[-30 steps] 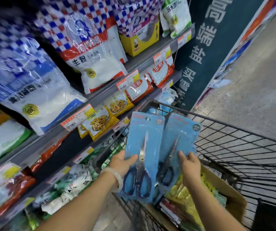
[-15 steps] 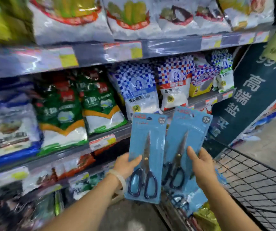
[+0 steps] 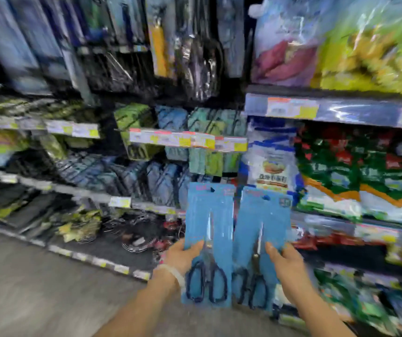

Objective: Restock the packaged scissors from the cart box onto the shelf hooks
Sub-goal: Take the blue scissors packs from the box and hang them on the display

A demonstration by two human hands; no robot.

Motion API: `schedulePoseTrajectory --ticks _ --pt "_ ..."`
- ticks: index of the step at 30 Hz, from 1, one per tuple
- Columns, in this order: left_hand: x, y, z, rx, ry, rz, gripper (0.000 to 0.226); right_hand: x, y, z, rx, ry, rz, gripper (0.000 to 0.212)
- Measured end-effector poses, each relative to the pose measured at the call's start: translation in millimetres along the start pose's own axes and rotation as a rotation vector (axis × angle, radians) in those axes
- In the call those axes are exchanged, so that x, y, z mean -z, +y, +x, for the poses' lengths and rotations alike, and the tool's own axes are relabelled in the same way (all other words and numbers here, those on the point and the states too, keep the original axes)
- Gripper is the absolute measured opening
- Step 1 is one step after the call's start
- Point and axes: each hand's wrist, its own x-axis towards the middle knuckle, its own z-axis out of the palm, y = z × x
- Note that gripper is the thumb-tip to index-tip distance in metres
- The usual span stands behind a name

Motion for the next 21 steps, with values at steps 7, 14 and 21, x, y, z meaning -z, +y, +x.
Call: schedulePoseTrajectory --ticks 7,14,21 --pt "119 -13 10 0.081 0.268 -0.256 0.007 -135 -10 7 -0.095 -0.219 -0.046 0.021" --pt "207 -4 59 0.068 0.394 -0.288 0.017 -257 -35 50 -0.119 -0.331 -0.173 0.034" --pt "306 19 129 0.076 0.452 -0.205 0.014 -371 -71 82 -0.071 -0.383 -0.201 0.025"
